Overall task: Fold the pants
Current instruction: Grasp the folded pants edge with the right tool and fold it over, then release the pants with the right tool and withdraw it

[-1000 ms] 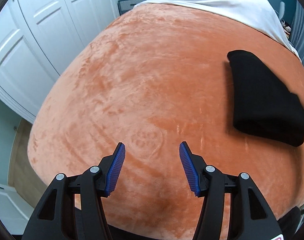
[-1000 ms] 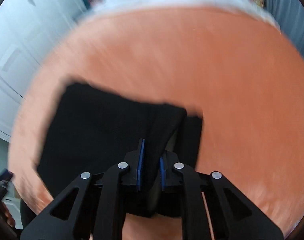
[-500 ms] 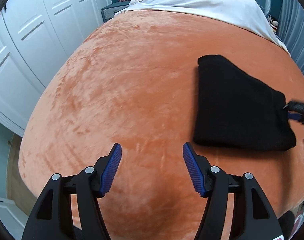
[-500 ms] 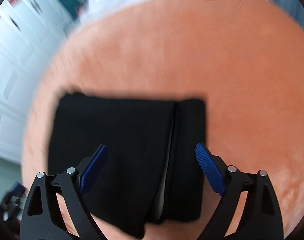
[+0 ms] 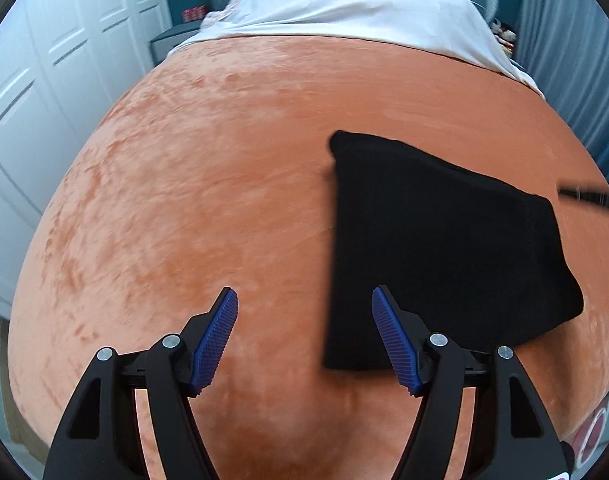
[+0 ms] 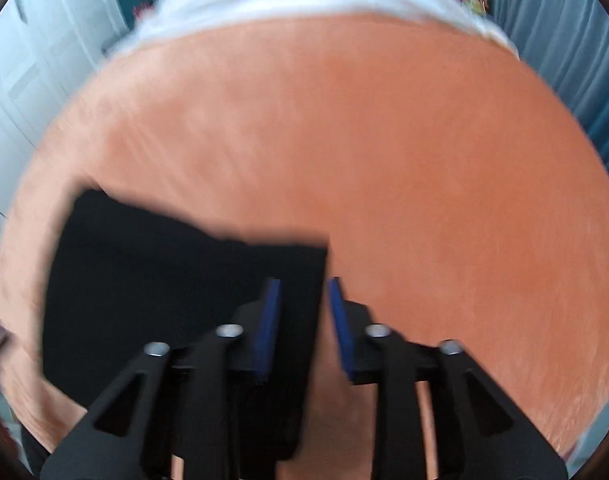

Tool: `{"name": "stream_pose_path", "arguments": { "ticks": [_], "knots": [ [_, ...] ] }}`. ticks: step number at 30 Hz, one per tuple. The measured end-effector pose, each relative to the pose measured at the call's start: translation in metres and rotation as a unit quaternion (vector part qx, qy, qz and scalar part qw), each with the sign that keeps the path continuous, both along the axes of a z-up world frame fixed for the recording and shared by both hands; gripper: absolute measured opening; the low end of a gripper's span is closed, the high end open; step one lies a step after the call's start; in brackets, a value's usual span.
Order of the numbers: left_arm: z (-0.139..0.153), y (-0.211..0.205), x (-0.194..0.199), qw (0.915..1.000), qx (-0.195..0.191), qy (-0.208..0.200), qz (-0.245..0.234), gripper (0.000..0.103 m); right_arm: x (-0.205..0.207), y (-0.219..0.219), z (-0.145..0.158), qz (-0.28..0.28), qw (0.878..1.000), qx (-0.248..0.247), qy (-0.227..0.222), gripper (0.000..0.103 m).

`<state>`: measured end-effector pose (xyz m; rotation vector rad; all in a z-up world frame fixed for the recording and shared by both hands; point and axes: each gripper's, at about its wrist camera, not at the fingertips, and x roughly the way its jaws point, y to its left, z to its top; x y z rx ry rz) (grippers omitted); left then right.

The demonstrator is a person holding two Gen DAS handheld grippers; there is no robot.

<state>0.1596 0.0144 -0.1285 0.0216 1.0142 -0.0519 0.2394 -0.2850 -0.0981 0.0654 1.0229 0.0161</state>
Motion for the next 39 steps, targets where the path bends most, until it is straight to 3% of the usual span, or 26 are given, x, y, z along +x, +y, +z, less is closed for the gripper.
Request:
{"name": "stream_pose_path", "arguments": {
  "ticks": [1,2,5,8,11,12,13,15,16,17,18,19,21,23,25,26,28,31,32,33,34,36,37,39],
  "knots": [
    [-0.002,-0.006,0.002,1.0000,0.001,-0.001,-0.007,0.067,0.007,0.014,0.016,0.022,1.000,0.007,-0.018,0.072],
    [-0.005,-0.011,0.003,0.9999,0.000,0.000,-0.013,0.067,0.016,0.027,0.023,0.041,0.999,0.020,-0.023,0.080],
    [-0.018,-0.021,0.010,0.9996,-0.005,0.019,-0.022,0.067,0.067,0.078,0.019,0.131,0.985,0.106,0.020,0.078],
    [-0.037,-0.024,0.013,0.9989,0.006,0.044,-0.017,0.068,0.110,0.135,-0.013,0.194,0.974,0.091,0.077,0.075],
    [-0.050,-0.020,0.012,0.9982,0.000,0.058,-0.011,0.073,0.139,0.174,-0.051,0.220,0.961,0.090,0.140,0.075],
    [-0.053,-0.019,0.012,0.9981,0.001,0.060,-0.010,0.074,0.142,0.182,-0.058,0.224,0.959,0.089,0.147,0.070],
    [-0.056,-0.018,0.011,0.9980,0.003,0.062,-0.008,0.074,0.142,0.197,-0.067,0.247,0.952,0.088,0.157,0.038],
    [-0.061,-0.018,0.011,0.9978,0.006,0.066,-0.007,0.076,0.135,0.213,-0.067,0.280,0.946,0.064,0.154,0.010],
    [-0.063,-0.018,0.011,0.9978,0.006,0.066,-0.006,0.077,0.128,0.224,-0.057,0.293,0.947,0.038,0.127,0.002],
    [-0.065,-0.019,0.011,0.9977,0.009,0.067,-0.004,0.080,0.125,0.229,-0.049,0.300,0.949,0.026,0.094,0.000],
    [-0.066,-0.020,0.011,0.9976,0.012,0.067,-0.003,0.081,0.126,0.232,-0.043,0.292,0.955,-0.010,0.049,0.000],
    [-0.068,-0.021,0.011,0.9976,0.015,0.068,-0.003,0.081,0.135,0.234,-0.056,0.271,0.960,-0.046,0.043,0.000],
    [-0.070,-0.022,0.012,0.9975,0.023,0.066,-0.003,0.084,0.153,0.219,-0.080,0.222,0.969,-0.080,0.079,0.000],
    [-0.068,-0.020,0.011,0.9978,0.020,0.063,-0.004,0.085,0.142,0.186,-0.056,0.173,0.984,-0.003,0.045,0.003],
    [-0.071,-0.017,0.011,0.9978,0.013,0.065,0.000,0.087,0.106,0.163,-0.022,0.172,0.984,0.045,-0.010,0.008],
    [-0.073,-0.016,0.011,0.9978,0.006,0.066,0.002,0.087,0.090,0.161,-0.017,0.191,0.980,0.049,-0.008,0.008],
    [-0.076,-0.013,0.011,0.9976,-0.002,0.068,0.010,0.088,0.073,0.170,-0.030,0.223,0.972,0.060,0.032,0.008],
    [-0.075,-0.015,0.012,0.9973,0.005,0.070,0.021,0.089,0.082,0.190,-0.069,0.234,0.966,0.070,0.086,0.007],
    [-0.074,-0.016,0.012,0.9971,0.010,0.071,0.024,0.089,0.092,0.201,-0.086,0.227,0.967,0.056,0.097,0.003],
    [-0.073,-0.017,0.013,0.9972,0.013,0.070,0.025,0.089,0.105,0.211,-0.112,0.218,0.970,0.011,0.111,0.000],
    [-0.072,-0.018,0.014,0.9971,0.018,0.069,0.027,0.089,0.112,0.215,-0.118,0.209,0.971,0.008,0.115,0.000],
    [-0.074,-0.017,0.017,0.9966,0.018,0.078,0.022,0.089,0.115,0.214,-0.100,0.180,0.978,0.041,0.096,0.001],
    [-0.075,-0.017,0.019,0.9963,0.015,0.082,0.021,0.089,0.111,0.213,-0.086,0.177,0.980,0.051,0.073,0.006],
    [-0.079,-0.015,0.019,0.9964,0.009,0.081,0.022,0.091,0.098,0.215,-0.065,0.177,0.982,0.055,0.033,0.006]
  ]
}}
